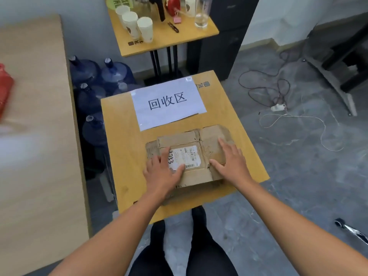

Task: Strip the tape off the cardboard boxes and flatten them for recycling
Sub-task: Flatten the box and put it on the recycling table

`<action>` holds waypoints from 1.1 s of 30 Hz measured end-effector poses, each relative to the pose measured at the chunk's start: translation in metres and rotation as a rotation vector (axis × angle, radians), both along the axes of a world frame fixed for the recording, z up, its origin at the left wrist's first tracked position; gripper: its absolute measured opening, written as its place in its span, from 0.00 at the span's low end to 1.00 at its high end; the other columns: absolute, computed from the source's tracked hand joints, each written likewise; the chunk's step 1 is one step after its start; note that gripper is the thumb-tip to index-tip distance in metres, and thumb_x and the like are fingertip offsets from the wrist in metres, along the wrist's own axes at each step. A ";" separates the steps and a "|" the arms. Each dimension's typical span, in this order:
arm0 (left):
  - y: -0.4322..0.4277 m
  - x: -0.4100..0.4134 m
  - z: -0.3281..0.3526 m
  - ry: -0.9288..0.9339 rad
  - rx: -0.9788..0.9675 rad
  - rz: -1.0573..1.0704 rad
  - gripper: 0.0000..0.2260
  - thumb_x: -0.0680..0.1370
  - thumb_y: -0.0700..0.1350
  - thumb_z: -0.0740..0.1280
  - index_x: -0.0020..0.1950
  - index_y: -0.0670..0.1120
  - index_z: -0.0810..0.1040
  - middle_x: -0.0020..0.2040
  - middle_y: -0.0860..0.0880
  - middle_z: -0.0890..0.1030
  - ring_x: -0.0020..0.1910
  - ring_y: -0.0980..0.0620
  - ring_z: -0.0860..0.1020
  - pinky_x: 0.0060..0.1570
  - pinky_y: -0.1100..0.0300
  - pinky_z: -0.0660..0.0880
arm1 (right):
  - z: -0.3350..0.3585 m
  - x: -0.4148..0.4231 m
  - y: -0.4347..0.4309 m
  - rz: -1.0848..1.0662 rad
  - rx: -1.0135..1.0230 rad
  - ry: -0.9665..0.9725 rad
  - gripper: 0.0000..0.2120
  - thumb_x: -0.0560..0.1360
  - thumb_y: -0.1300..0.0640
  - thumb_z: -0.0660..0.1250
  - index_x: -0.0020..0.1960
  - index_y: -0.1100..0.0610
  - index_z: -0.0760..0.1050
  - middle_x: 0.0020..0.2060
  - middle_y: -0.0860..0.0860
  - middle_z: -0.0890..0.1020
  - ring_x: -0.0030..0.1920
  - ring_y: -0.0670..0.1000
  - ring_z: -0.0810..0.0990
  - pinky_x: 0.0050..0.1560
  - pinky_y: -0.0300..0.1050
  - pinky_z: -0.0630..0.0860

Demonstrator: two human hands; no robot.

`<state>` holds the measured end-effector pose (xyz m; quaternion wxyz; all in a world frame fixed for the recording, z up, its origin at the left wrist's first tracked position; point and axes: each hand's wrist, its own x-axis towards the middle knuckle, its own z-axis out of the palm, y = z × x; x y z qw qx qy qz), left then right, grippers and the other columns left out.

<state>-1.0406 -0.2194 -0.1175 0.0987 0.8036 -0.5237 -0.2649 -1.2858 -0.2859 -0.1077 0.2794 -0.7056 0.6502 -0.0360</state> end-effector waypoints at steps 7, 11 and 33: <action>0.020 -0.012 -0.039 -0.101 0.060 -0.026 0.39 0.73 0.77 0.51 0.80 0.63 0.47 0.81 0.54 0.43 0.80 0.48 0.41 0.77 0.43 0.50 | -0.049 -0.014 0.001 0.175 -0.034 0.169 0.38 0.79 0.31 0.53 0.83 0.47 0.52 0.81 0.54 0.56 0.80 0.58 0.54 0.76 0.58 0.59; 0.019 -0.006 -0.046 -0.012 0.039 -0.027 0.40 0.73 0.76 0.58 0.80 0.61 0.49 0.82 0.55 0.41 0.80 0.51 0.35 0.80 0.46 0.43 | -0.044 -0.015 -0.005 0.229 -0.027 0.243 0.37 0.78 0.28 0.47 0.82 0.43 0.52 0.81 0.53 0.58 0.79 0.58 0.55 0.73 0.60 0.62; 0.124 0.086 0.093 -0.161 -0.257 0.245 0.25 0.82 0.56 0.64 0.77 0.48 0.68 0.78 0.49 0.66 0.80 0.44 0.55 0.78 0.43 0.53 | 0.090 0.159 0.059 0.671 -0.123 -0.138 0.29 0.82 0.42 0.62 0.80 0.50 0.63 0.78 0.50 0.66 0.79 0.54 0.60 0.81 0.58 0.50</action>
